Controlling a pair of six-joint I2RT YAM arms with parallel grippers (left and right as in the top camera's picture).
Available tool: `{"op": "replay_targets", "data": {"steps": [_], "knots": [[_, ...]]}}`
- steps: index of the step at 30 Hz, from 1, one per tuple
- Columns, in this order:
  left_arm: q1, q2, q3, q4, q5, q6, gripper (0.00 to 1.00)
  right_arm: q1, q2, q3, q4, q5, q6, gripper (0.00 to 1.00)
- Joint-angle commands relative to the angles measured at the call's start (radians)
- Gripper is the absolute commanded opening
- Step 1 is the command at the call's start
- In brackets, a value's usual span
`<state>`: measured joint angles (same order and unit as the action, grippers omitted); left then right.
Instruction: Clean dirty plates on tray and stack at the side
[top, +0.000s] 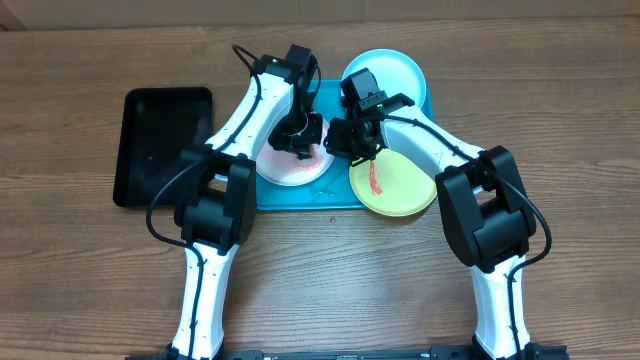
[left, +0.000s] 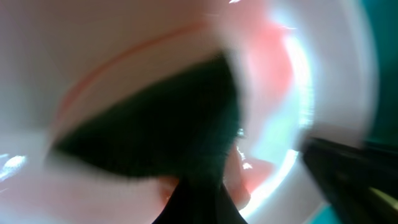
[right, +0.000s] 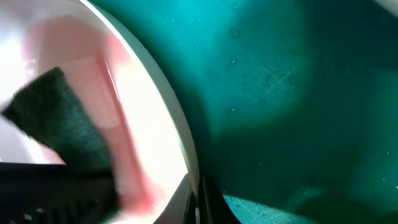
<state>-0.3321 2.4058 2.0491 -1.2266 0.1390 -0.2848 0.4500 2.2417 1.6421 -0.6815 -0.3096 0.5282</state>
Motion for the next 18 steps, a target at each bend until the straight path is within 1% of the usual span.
{"op": "replay_targets", "data": {"steps": [1,5,9,11,14,18], "knots": [[0.048,0.019,0.098,-0.063,-0.227,-0.083,0.04,0.001,0.009,0.007,-0.022,-0.006,0.000,0.04],[0.079,0.019,0.310,-0.216,-0.248,-0.082,0.04,0.001,0.007,0.009,-0.041,-0.006,0.000,0.04],[0.097,0.019,0.507,-0.332,-0.219,-0.081,0.04,0.001,-0.025,0.010,-0.077,-0.001,0.000,0.04],[0.098,0.019,0.577,-0.368,-0.185,-0.077,0.04,0.002,-0.056,0.010,-0.101,0.026,-0.001,0.04],[0.098,0.019,0.628,-0.395,-0.147,-0.069,0.04,0.007,-0.109,0.010,-0.138,0.068,-0.004,0.04],[0.096,0.020,0.629,-0.404,-0.138,-0.059,0.04,0.015,-0.183,0.010,-0.194,0.141,-0.009,0.04]]}}
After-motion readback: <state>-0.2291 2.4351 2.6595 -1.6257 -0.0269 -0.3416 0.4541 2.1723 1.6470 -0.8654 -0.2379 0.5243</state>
